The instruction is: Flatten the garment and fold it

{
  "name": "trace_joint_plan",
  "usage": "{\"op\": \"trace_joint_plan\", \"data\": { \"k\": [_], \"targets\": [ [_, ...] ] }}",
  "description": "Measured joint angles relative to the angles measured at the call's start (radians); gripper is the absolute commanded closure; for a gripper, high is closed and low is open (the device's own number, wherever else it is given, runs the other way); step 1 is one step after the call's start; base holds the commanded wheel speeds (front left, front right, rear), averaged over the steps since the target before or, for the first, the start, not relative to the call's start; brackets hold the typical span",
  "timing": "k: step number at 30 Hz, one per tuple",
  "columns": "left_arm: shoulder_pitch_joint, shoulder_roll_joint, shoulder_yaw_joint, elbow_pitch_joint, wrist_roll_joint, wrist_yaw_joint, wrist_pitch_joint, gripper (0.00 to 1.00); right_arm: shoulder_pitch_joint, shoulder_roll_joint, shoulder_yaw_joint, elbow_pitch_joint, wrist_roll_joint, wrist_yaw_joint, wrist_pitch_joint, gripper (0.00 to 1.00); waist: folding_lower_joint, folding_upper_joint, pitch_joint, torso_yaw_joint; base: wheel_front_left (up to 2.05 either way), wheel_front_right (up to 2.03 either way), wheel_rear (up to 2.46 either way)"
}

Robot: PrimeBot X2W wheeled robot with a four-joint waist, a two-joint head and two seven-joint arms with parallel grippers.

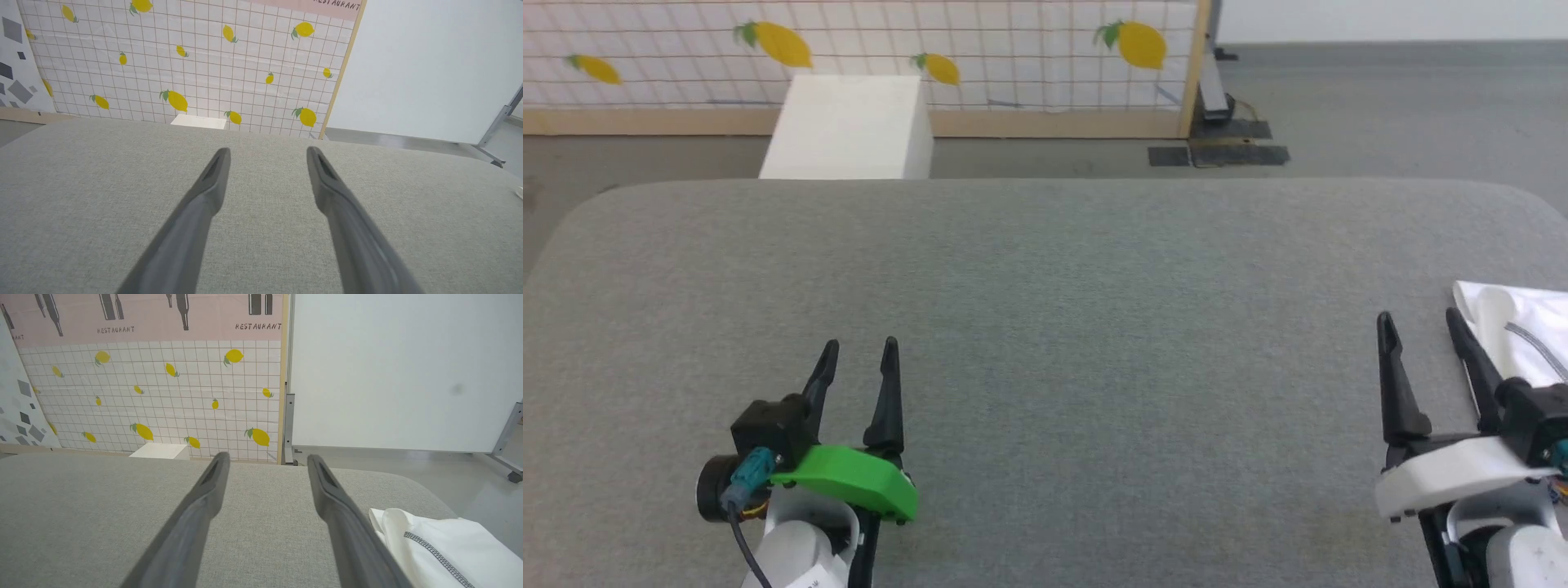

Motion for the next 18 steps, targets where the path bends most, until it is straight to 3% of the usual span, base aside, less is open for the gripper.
{"op": "trace_joint_plan", "data": {
  "k": [8,18],
  "targets": [
    [0.022,-0.006,-0.009,0.0,-0.002,0.003,0.0,0.0,0.071,0.017,0.01,0.002,0.006,0.0,-0.009,0.0,0.0,0.0,-0.025,0.055,0.0,0.0,0.0],
    [0.037,-0.012,-0.02,0.001,-0.019,0.011,0.0,0.0,0.088,0.018,0.004,0.022,0.031,0.0,-0.017,0.0,0.0,0.0,-0.022,0.06,0.0,0.0,0.0]
  ]
}}
